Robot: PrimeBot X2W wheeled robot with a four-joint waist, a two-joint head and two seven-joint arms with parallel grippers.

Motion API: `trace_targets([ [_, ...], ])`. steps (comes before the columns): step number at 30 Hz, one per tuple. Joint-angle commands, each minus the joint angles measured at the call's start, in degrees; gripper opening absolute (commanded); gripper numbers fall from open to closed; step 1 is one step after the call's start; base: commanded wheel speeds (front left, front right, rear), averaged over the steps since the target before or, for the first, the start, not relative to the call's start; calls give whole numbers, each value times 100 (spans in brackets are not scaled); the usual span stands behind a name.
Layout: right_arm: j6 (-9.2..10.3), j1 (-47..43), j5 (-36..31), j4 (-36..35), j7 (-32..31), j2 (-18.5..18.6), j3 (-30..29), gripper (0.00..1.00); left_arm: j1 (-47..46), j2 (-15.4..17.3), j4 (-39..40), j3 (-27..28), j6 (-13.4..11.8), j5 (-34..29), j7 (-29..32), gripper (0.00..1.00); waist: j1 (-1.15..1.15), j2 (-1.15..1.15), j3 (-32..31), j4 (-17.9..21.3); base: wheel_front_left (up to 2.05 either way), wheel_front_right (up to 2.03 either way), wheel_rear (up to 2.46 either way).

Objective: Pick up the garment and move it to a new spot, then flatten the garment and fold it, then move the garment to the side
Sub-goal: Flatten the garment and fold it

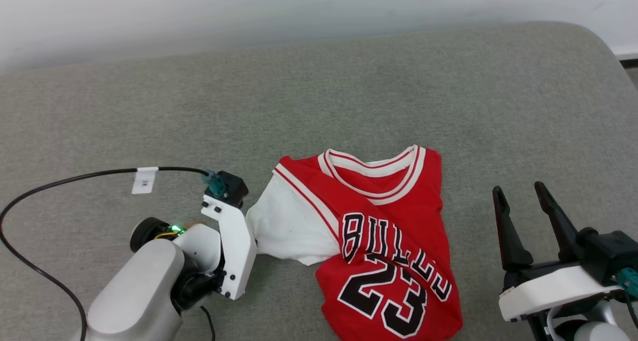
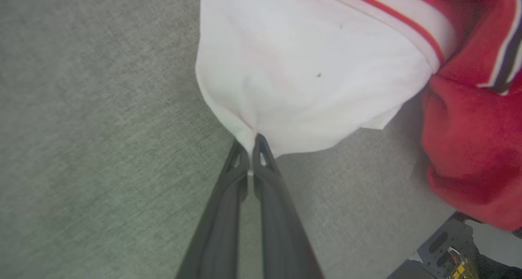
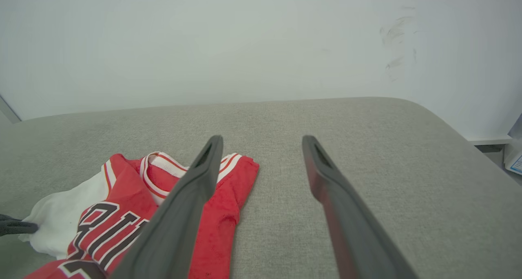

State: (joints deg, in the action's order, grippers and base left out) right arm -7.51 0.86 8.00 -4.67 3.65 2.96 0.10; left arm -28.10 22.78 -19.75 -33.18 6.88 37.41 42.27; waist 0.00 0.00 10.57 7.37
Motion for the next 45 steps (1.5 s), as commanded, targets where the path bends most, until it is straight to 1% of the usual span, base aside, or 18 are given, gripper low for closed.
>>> trace_targets([
  [1, 4, -53, -5, 1, -8, -13, -62, 100, 30, 46, 74, 67, -68, -93, -210, 0, 0, 0, -113, -128, 0, 0, 0],
  [2, 4, -79, -12, 3, -37, -13, -101, 100, 38, 63, 137, 121, -106, -114, -342, 0, 0, 0, -158, -180, 0, 0, 0],
  [3, 4, -79, -12, 3, -37, -13, -101, 100, 38, 63, 137, 121, -106, -114, -342, 0, 0, 0, -158, -180, 0, 0, 0],
  [7, 4, -153, 33, -29, -105, -13, -213, 100, 242, 230, 508, 408, -414, -187, -816, 0, 0, 0, -349, -416, 0, 0, 0],
  [12, 4, -267, 54, -97, -199, -13, -314, 100, 865, 612, 1046, 889, -962, -121, -1082, 0, 0, 0, -479, -647, 0, 0, 0],
  [15, 4, -323, 73, -128, -250, -12, -334, 100, 1383, 796, 1206, 1186, -1324, 12, -1147, 0, 0, 0, -496, -714, 0, 0, 0],
  [17, 4, -320, 106, -149, -266, -12, -332, 100, 1751, 863, 1241, 1382, -1529, 135, -1201, 0, 0, 0, -489, -722, 0, 0, 0],
  [20, 3, -330, 115, -157, -302, -12, -345, 100, 2193, 874, 1148, 1554, -1678, 296, -1298, 0, 0, 0, -478, -732, 0, 0, 0],
  [21, 4, -335, 123, -161, -311, -12, -343, 100, 2294, 821, 1097, 1586, -1707, 357, -1332, 0, 0, 0, -479, -729, 0, 0, 0],
  [23, 4, -347, 136, -146, -333, -12, -339, 100, 2471, 701, 996, 1561, -1688, 454, -1386, 0, 0, 0, -502, -711, 0, 0, 0],
  [24, 4, -357, 139, -135, -337, -12, -342, 100, 2498, 624, 973, 1556, -1664, 495, -1447, 32, 0, 0, -523, -708, 0, 0, 0],
  [25, 4, -373, 152, -123, -353, -12, -349, 100, 2530, 533, 942, 1531, -1628, 552, -1493, 100, 0, 0, -552, -707, 0, 0, 0],
  [27, 4, -412, 171, -107, -371, -12, -379, 100, 2514, 438, 892, 1433, -1540, 505, -1606, 100, 0, 0, -624, -718, 0, 0, 0],
  [29, 4, -458, 184, -93, -405, -12, -404, 100, 2412, 314, 880, 1424, -1488, 445, -1890, 100, 0, 0, -739, -725, 0, 0, 0],
  [34, 4, -589, 221, -58, -527, -12, -472, 100, 2225, 156, 934, 1392, -1469, -84, -3048, 100, 0, 0, -1037, -751, 0, 0, 0],
  [37, 4, -605, 297, -36, -648, -12, -501, 100, 2136, 50, 1043, 1389, -1467, -353, -3756, 100, 0, 0, -1113, -772, 0, 0, 0],
  [40, 4, -603, 358, 9, -766, -12, -545, 100, 2088, -62, 1188, 1396, -1546, -606, -4401, 100, 0, 0, -1170, -810, 0, 0, 0],
  [45, 4, -556, 363, 54, -892, -12, -579, 100, 2186, -180, 1465, 1332, -1709, -948, -5108, 100, 0, 0, -1232, -874, 0, 0, 0],
])
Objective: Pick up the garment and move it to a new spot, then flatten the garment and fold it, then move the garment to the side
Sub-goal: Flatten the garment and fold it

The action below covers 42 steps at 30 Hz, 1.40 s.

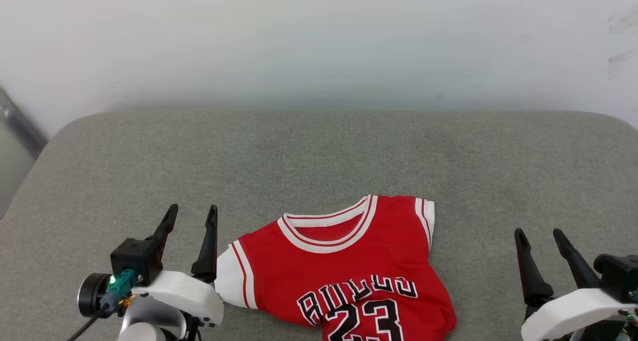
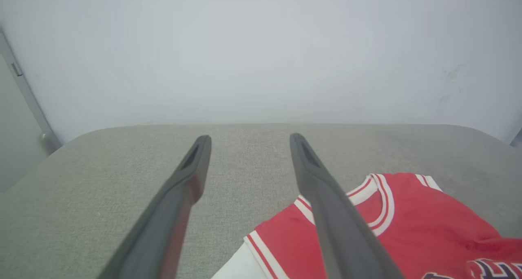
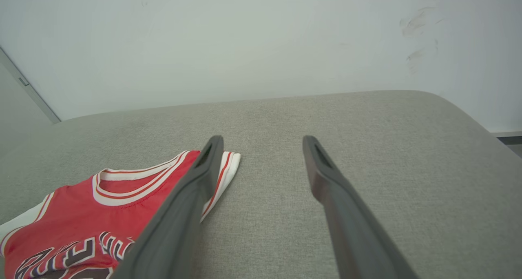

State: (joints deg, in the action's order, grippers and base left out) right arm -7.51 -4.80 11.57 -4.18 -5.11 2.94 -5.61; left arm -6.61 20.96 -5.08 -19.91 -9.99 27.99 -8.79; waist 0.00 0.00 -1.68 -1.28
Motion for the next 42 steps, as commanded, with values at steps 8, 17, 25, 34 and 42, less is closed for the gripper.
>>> trace_targets([
  [8, 3, 294, 330, 361, -914, -11, -84, 100, 148, -112, 328, -97, -164, -160, -260, 100, 0, 0, 59, -225, 0, 0, 0],
  [17, 4, 1986, 590, 1715, -3523, 274, 100, 100, -310, -278, 320, -294, 15, -194, -303, 100, 0, 0, 819, -729, 0, 0, 0],
  [25, 4, 2735, 635, 3065, -3947, 379, 388, 100, -664, -405, 48, -476, 220, -208, -360, 100, 0, 0, 1216, -973, 0, 0, 0],
  [34, 4, 2889, 762, 3501, -3622, 463, 603, 0, -627, -372, -164, -472, 226, -172, -405, 100, 0, 0, 1086, -836, 0, 0, 0],
  [42, 4, 2763, 330, 2348, -3018, 888, 405, 0, -470, -285, -135, -489, 180, -125, -323, 100, 0, 0, 796, -493, 0, 0, 0],
])
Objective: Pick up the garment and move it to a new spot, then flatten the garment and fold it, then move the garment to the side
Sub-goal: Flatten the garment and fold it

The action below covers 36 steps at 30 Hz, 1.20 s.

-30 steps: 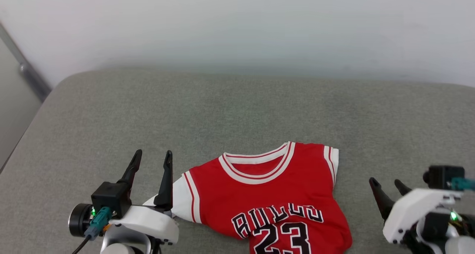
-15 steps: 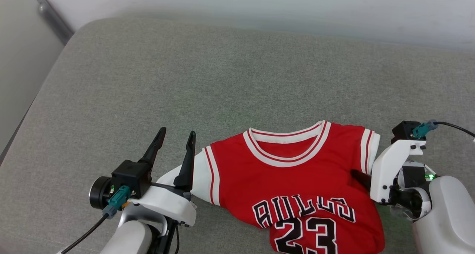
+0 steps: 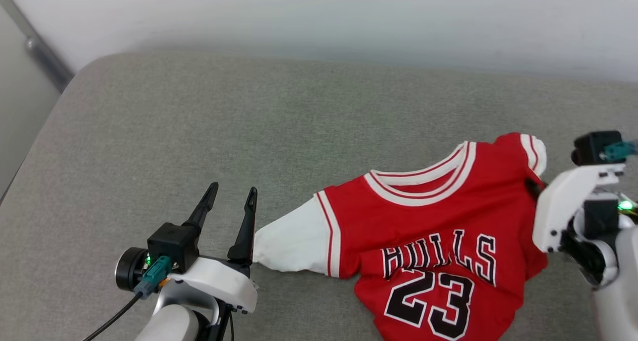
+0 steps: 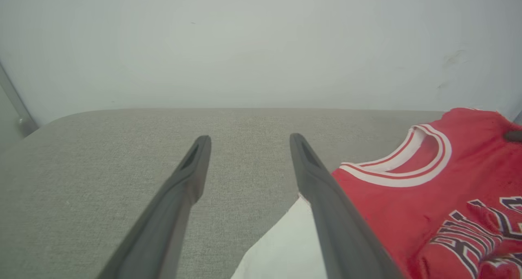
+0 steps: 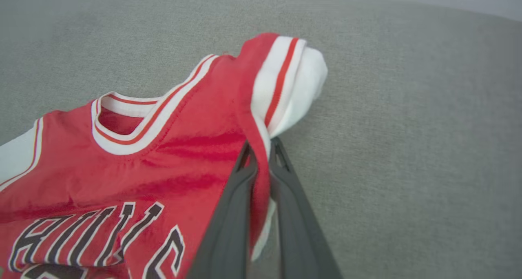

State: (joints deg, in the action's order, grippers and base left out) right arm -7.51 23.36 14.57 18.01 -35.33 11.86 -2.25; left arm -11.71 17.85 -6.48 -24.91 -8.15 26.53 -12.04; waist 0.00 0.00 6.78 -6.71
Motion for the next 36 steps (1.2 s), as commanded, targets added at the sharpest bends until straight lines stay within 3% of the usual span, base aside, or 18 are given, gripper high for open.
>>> trace_targets([
  [1, 4, -199, -67, -49, -13, -15, -58, 0, 73, 23, 18, 5, -21, 32, 5, 100, 0, 0, -71, 85, 0, 0, 0],
  [6, 4, -1112, -223, -372, -124, -294, -737, 0, 157, 11, 56, -26, -52, 64, 56, 100, 0, 0, -130, 206, 0, 0, 0],
  [7, 4, -1267, -189, -325, -67, -397, -849, 5, 172, 11, 54, -31, -63, 68, 58, 100, 0, 0, -132, 224, 0, 0, 0],
  [8, 4, -1402, -141, -238, -1, -496, -947, 36, 189, 18, 56, -28, -74, 77, 54, 100, 0, 0, -139, 251, 0, 0, 0],
  [9, 4, -1537, -177, -142, 107, -540, -993, 100, 206, 22, 54, -35, -82, 87, 67, 100, 0, 0, -152, 273, 0, 0, 0],
  [17, 3, -1948, -5, 9, 2077, -835, -1210, 100, 347, 96, 52, -43, -131, 121, 134, 100, 0, 0, -346, 399, 0, 0, 0],
  [21, 4, -2170, 41, -198, 2521, -880, -1212, 100, 477, 135, 83, -22, -208, 143, 165, 100, 0, 0, -550, 483, 0, 0, 0],
  [27, 3, -2066, 79, -343, 2043, -719, -1429, 100, 553, 169, 202, -65, -262, 121, 212, 100, 0, 0, -657, 513, 0, 0, 0],
  [30, 3, -1844, 162, -159, 1423, -483, -1373, 100, 480, 162, 254, -117, -241, 90, 217, 100, 0, 0, -569, 459, 0, 0, 0],
  [32, 3, -1394, 357, 104, 553, -185, -1236, 100, 364, 125, 303, -131, -228, 100, 191, 100, 0, 0, -349, 338, 0, 0, 0],
  [36, 4, -975, 444, 364, -81, 8, -1097, 100, 181, 77, 303, -144, -188, 99, 144, 100, 0, 0, -35, 170, 0, 0, 0],
])
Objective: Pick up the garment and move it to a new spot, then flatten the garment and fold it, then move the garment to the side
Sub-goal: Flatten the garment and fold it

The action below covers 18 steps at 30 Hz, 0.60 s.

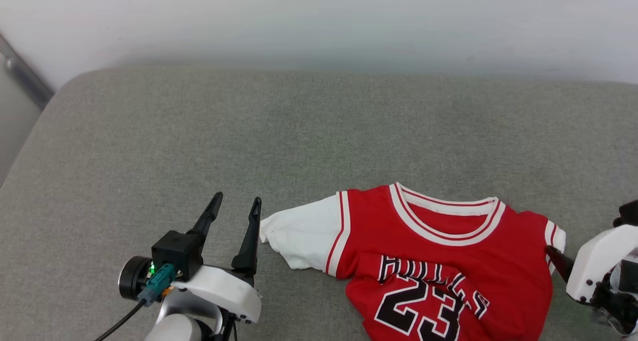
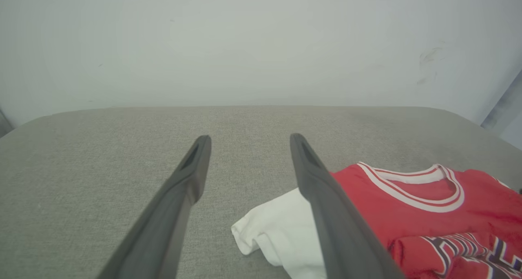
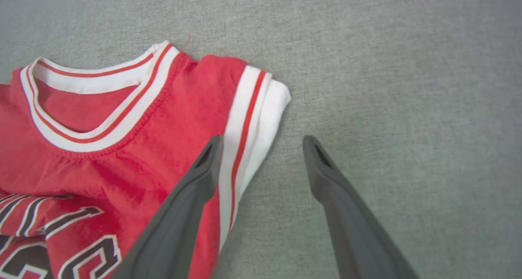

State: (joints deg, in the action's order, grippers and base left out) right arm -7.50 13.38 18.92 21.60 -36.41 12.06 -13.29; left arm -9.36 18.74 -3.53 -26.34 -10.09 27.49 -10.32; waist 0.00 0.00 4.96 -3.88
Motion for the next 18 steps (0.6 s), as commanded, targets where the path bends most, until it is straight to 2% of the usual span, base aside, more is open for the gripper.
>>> trace_targets([
  [1, 2, 110, 20, 91, -127, 4, 36, 100, -93, -18, -13, -1, 24, -2, -44, 100, 0, 0, 213, -151, 0, 0, 0],
  [8, 2, 267, 10, 708, -791, -159, 27, 100, -291, -75, -224, -55, 103, -14, -115, 100, 0, 0, 449, -367, 0, 0, 0],
  [9, 2, 243, 29, 785, -846, -214, 36, 56, -289, -84, -257, -33, 89, 9, -134, 100, 0, 0, 453, -379, 0, 0, 0],
  [10, 2, 231, 49, 810, -856, -258, 43, 33, -289, -81, -285, -3, 65, 20, -156, 100, 0, 0, 450, -387, 0, 0, 0],
  [11, 2, 248, 49, 774, -777, -271, 39, 0, -289, -82, -302, 22, 57, 39, -169, 100, 0, 0, 443, -392, 0, 0, 0],
  [16, 2, 586, -226, 155, -205, 19, 19, 0, -286, -58, -380, 31, 52, 56, -204, 100, 0, 0, 322, -379, 0, 0, 0],
  [18, 2, 701, -374, -83, -29, 12, 53, 0, -289, -55, -386, 20, 54, 60, -196, 100, 0, 0, 275, -368, 0, 0, 0],
])
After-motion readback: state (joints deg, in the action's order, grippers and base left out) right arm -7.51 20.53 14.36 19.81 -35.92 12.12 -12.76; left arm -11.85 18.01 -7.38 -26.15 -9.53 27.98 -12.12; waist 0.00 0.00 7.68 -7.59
